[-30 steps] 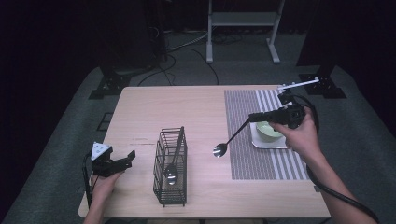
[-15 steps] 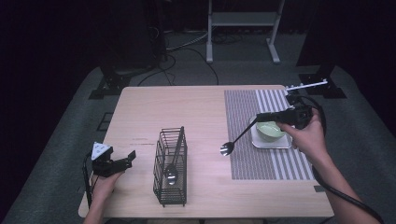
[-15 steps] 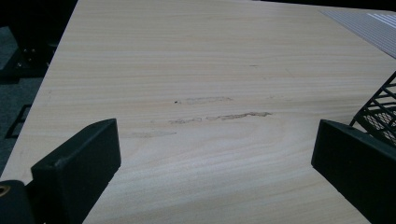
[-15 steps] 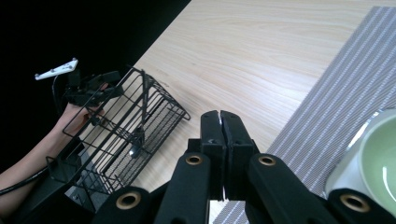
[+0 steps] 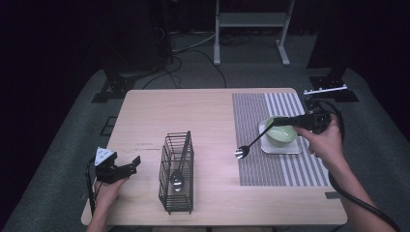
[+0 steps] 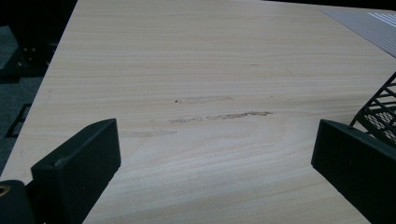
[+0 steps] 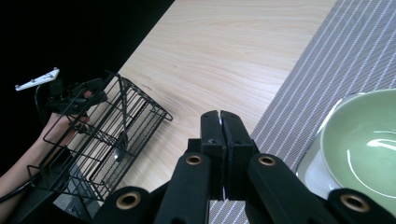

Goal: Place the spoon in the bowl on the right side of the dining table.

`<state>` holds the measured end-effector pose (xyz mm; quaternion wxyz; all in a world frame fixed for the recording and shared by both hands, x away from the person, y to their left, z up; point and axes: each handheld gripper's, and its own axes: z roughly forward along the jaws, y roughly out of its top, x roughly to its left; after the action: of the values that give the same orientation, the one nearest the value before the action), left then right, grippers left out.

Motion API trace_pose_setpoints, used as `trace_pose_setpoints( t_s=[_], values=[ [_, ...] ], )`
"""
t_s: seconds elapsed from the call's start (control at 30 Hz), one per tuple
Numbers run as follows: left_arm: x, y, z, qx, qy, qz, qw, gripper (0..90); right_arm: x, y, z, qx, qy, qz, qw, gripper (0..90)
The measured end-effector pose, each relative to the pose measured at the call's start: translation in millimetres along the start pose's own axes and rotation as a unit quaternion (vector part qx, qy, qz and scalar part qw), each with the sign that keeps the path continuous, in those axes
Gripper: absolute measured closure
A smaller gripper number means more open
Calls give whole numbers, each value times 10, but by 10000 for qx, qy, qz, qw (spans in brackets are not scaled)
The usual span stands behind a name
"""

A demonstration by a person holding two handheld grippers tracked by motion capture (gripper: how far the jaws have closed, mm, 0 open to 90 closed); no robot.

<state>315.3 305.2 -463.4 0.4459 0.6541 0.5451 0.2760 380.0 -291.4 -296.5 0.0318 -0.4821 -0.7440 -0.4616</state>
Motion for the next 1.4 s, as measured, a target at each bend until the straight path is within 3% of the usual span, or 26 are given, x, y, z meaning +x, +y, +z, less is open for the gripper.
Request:
trace_pose_setpoints(
  t_s=[1.4],
  values=[
    [-2,3,-5,6,15,15,10000,4,-466,-51,-297,-337,-481,547,9968,887]
  ],
)
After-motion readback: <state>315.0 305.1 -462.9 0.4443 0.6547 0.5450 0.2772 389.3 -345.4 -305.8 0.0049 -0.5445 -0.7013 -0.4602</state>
